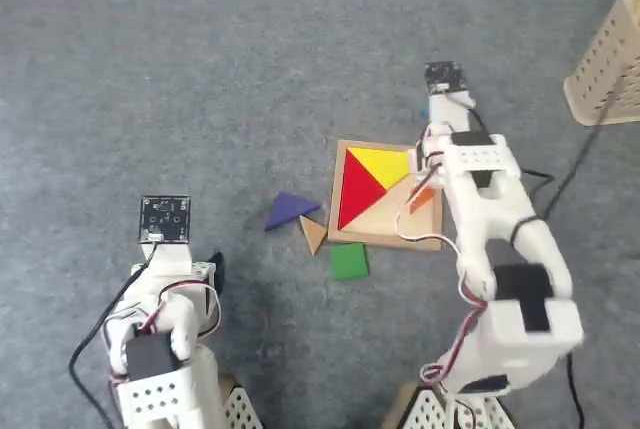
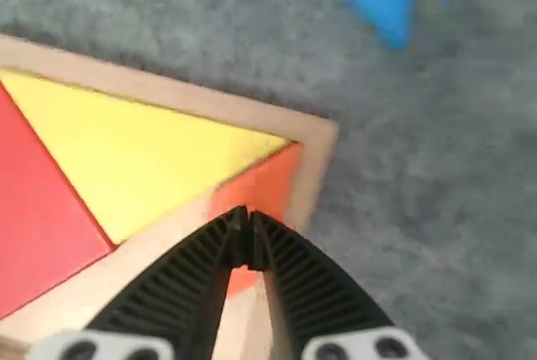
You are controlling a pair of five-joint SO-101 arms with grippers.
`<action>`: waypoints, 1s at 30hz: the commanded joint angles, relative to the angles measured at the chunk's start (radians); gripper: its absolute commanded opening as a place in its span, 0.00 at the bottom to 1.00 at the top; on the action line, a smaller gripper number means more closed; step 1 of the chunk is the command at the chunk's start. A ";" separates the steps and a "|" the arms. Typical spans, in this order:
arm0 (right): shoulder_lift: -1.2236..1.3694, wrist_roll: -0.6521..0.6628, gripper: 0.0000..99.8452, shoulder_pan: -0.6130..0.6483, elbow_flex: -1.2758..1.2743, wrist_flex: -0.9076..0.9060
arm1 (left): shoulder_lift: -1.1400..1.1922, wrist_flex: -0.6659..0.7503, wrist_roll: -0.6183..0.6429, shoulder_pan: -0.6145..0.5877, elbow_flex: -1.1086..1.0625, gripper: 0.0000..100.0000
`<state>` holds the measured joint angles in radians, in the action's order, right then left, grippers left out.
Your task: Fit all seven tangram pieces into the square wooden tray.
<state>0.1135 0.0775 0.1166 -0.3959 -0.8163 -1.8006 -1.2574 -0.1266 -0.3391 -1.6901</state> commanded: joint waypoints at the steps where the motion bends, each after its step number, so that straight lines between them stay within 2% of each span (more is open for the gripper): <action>1: -0.202 -0.011 0.01 -0.027 -0.020 -0.079 | -0.017 -0.006 0.008 -0.005 0.004 0.23; 3: -0.268 -0.029 0.01 -0.031 -0.052 -0.119 | -0.017 -0.006 0.008 -0.005 0.004 0.23; 7: -0.320 0.026 0.01 -0.013 -0.146 -0.166 | -0.017 -0.006 0.008 -0.005 0.004 0.23; 12: -0.320 0.023 0.15 0.007 -0.285 -0.177 | -0.017 -0.006 0.008 -0.005 0.004 0.23; 15: -0.320 0.020 0.19 0.013 -0.321 -0.176 | -0.017 -0.006 0.008 -0.005 0.004 0.23; 18: -0.320 0.005 0.19 0.013 -0.325 -0.163 | -0.017 -0.006 0.008 -0.005 0.004 0.23; 26: -0.302 -0.170 0.19 0.064 -0.325 -0.151 | -0.017 -0.006 0.008 -0.005 0.004 0.23; 30: -0.226 -0.213 0.15 0.065 -0.319 -0.148 | -0.017 -0.006 0.008 -0.005 0.004 0.23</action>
<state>-0.1274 -0.1020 0.1749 -0.7288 -0.9805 -1.8006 -1.2574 -0.1266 -0.3391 -1.6901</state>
